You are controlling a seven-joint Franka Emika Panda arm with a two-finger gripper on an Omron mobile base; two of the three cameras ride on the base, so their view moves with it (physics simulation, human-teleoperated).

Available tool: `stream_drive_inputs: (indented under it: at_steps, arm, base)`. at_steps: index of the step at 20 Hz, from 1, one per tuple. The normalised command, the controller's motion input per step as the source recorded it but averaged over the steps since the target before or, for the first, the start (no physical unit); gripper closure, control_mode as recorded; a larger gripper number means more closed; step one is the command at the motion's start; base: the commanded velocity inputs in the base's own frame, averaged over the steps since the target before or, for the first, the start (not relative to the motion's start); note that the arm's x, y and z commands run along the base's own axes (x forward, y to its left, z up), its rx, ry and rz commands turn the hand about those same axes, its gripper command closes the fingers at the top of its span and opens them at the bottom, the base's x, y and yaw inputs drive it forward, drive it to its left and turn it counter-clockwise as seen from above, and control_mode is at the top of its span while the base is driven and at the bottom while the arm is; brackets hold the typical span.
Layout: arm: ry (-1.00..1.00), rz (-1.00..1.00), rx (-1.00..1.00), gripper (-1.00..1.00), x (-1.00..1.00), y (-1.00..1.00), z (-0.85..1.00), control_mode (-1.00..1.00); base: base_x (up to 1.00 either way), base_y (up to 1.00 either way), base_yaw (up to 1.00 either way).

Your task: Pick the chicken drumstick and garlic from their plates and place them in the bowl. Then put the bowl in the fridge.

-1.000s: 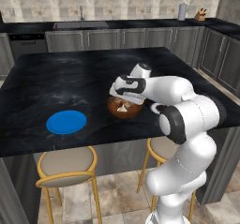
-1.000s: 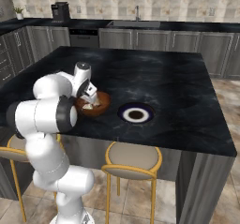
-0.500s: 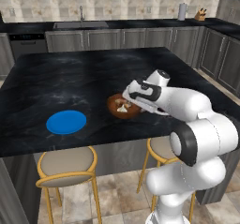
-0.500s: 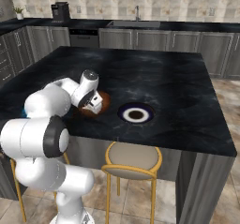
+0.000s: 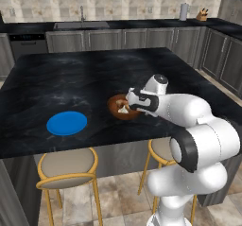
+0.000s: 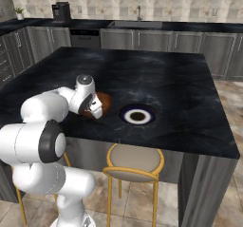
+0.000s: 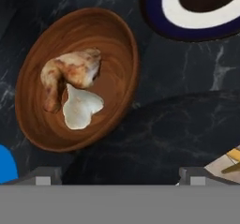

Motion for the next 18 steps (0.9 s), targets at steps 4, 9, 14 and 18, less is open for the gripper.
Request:
stream_drive_inputs:
  at_steps: [4,9,14,18]
  arm:
    - [0.07,-0.1,0.09,-1.0,0.0,-0.21,-0.01,-1.0]
    - [0.03,-0.06,0.12,-1.0,0.07,-0.11,-0.07,-1.0]
    - [0.0,-0.04,0.06,-1.0,0.25,0.0,-0.12,-1.0]
    - [0.01,-0.06,0.0,-1.0,0.28,0.0,-0.14,-1.0]
  base:
    - [0.0,0.0,0.0]
    - [0.0,0.0,0.0]
    - [0.0,0.0,0.0]
    - [0.0,0.0,0.0]
